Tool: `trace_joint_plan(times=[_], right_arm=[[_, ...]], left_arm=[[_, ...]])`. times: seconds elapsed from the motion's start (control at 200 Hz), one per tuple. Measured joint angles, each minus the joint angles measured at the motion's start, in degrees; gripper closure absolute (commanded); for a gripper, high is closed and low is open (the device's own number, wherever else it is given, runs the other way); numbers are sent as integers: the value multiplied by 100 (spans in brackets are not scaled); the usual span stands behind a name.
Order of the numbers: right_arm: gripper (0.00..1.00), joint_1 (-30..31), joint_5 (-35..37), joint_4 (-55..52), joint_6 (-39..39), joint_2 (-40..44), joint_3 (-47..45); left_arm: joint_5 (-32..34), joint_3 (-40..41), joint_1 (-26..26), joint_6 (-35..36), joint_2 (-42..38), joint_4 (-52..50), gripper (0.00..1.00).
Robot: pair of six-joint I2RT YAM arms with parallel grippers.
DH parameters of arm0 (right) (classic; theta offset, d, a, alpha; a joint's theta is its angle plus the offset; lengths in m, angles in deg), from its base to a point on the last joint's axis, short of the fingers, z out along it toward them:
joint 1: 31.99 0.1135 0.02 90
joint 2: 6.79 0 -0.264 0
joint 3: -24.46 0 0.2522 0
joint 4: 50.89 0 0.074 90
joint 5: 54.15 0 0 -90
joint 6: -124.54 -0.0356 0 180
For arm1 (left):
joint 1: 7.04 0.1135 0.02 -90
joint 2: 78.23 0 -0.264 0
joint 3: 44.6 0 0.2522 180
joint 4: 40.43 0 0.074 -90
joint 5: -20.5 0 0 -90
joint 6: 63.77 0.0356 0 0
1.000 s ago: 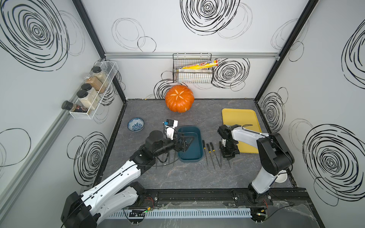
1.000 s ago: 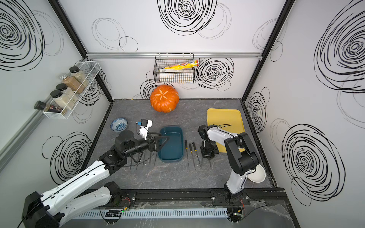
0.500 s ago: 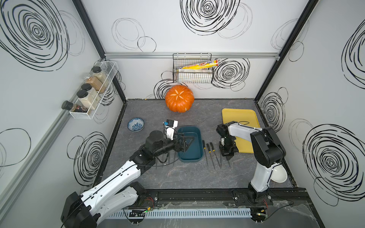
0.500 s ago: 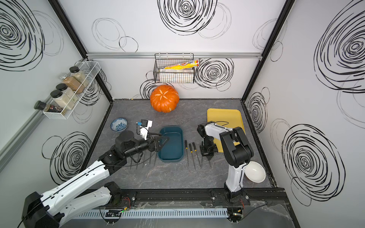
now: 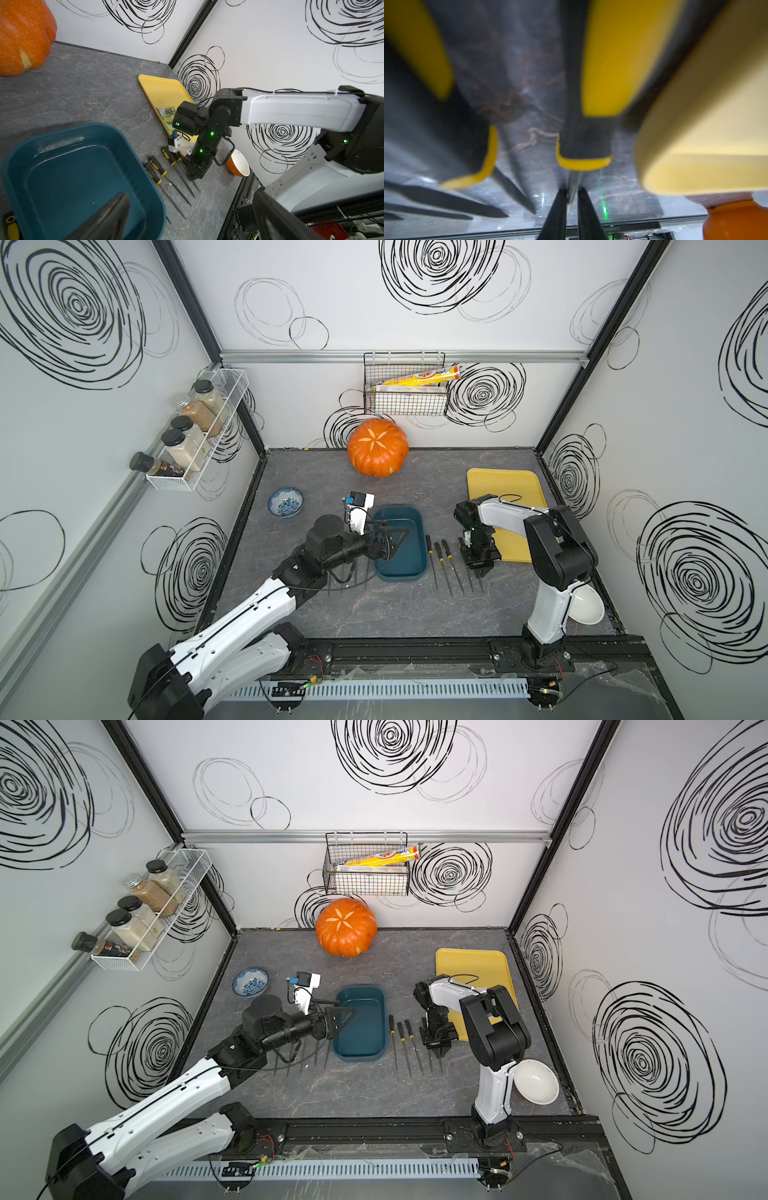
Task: Take the file tool out of the storage box
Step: Place the file tool at the center of the board, then reset both arms
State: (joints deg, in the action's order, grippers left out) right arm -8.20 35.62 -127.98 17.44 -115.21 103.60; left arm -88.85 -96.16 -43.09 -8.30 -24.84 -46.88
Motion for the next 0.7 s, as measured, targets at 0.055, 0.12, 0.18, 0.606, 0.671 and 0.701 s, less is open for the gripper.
trace_joint_plan(times=[0.055,0.12,0.18,0.606,0.671,0.701], right_arm=[[81,0,15,4,2,20,-17],[66,0,28,9,0,57,-50],[50,0,55,9,-52,111,-79],[0,378,525,3029,-343,4063,-918],[0,391,629,4367,-177,5016,-1976],[0,382,706,4883,-90,5368,-2461]], left_arm=[[9,0,0,0,7,0,1],[28,0,0,2,13,-4,1],[63,0,0,2,15,-9,1],[2894,647,131,260,-367,44,1],[3397,1132,190,503,-369,487,1],[3609,1403,223,669,-304,728,1]])
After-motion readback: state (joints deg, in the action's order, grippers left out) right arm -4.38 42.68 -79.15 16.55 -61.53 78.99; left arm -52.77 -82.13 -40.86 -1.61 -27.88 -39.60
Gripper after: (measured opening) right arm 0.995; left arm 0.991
